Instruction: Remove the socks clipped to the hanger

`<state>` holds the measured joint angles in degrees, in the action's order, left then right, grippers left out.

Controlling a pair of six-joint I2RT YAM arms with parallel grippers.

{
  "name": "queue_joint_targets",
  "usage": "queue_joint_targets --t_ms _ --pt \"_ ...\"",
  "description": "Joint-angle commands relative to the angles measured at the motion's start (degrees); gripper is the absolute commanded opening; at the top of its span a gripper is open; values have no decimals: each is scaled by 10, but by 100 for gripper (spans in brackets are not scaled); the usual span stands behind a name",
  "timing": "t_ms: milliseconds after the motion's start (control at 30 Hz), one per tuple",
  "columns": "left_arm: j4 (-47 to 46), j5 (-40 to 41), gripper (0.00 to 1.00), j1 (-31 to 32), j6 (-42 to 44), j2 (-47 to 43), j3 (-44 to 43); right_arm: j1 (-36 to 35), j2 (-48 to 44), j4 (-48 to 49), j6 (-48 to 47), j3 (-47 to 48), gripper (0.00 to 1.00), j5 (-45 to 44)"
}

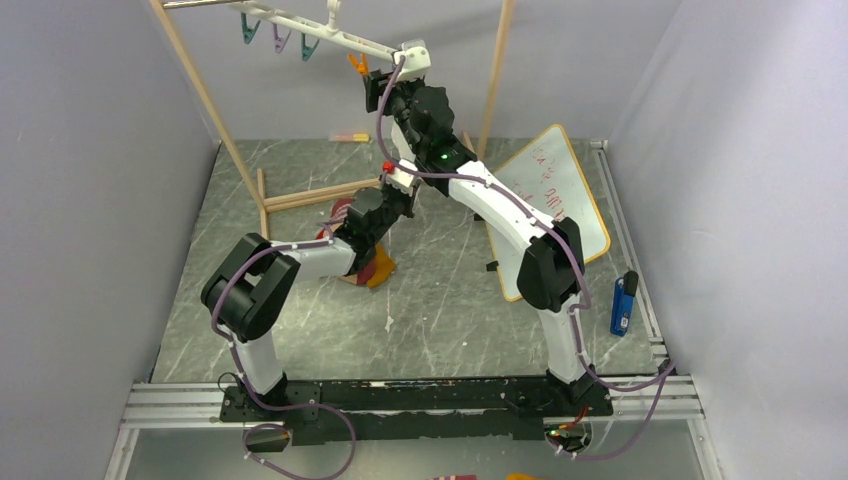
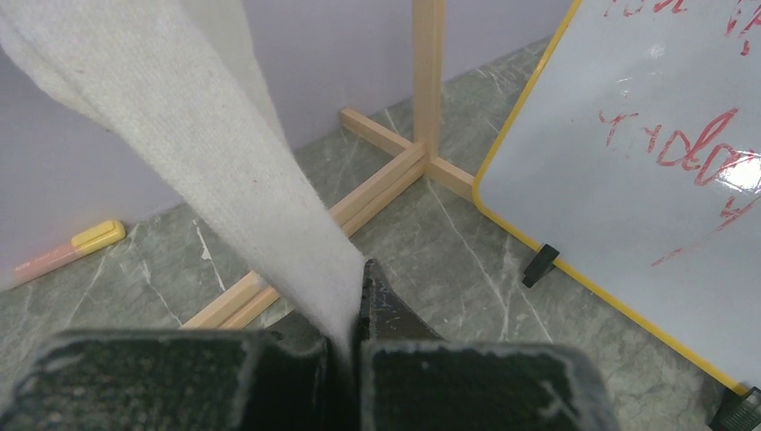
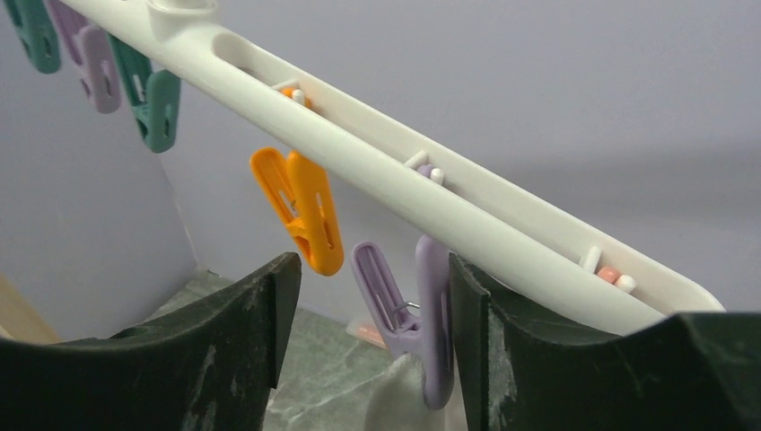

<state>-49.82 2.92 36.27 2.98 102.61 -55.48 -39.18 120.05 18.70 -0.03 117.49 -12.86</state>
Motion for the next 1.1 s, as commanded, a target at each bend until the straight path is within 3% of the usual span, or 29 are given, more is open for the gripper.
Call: queue_joint_targets --t_ms 0,833,967,1067 --pt "-1 4 5 5 13 -10 2 6 1 8 -2 29 62 10" --pt "9 10 5 4 17 -17 4 13 -4 9 -1 29 38 18" --pt "9 11 5 4 16 -20 8 12 -6 11 -1 26 28 20" --pt "9 12 5 4 15 -21 10 13 -7 9 -1 24 12 20"
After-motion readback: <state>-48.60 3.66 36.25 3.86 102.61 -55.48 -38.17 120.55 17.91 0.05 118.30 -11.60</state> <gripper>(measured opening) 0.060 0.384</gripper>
